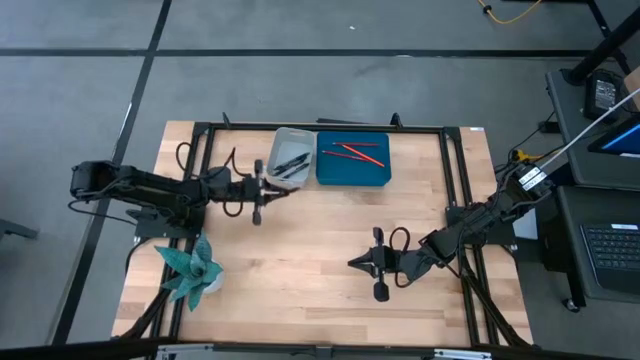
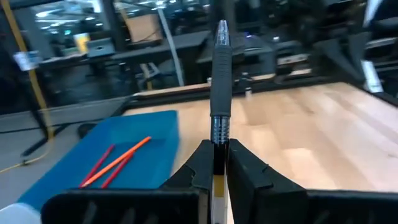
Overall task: Sort pens & pencils
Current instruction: Put the black pen into the gray bin
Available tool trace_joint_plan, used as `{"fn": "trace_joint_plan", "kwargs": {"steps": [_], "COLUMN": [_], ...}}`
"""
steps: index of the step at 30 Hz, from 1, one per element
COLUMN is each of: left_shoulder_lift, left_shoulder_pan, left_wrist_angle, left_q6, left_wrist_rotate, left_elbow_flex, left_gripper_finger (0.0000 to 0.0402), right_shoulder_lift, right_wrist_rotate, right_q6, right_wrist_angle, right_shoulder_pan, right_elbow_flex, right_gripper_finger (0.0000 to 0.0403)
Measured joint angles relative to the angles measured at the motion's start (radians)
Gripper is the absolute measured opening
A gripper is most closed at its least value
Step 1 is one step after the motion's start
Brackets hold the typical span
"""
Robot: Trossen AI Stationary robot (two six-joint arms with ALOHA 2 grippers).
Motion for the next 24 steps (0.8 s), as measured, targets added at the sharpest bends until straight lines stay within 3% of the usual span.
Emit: {"fn": "trace_joint_plan", "kwargs": {"steps": [16,24], "left_shoulder_lift": [0.015,0.128], "left_shoulder_pan": [0.000,0.043], "left_wrist_angle": [0.018,0.115], "left_q6": [-0.001,-0.003], "left_wrist_rotate": [-0.386,-0.422], "left_elbow_flex": [-0.009,-0.006], "left_gripper_finger": [0.0018,0.0018], "right_shoulder_lift": [0.000,0.000], "right_wrist_rotate": [0.033,0.034], "right_q6": [-0.011,-0.030], "right_wrist_angle": [0.000,0.000], "right_shoulder_pan": [-0.001,-0.002], "right_elbow_flex": [0.000,0.000], "right_gripper_finger": [0.0020,0.0020]}}
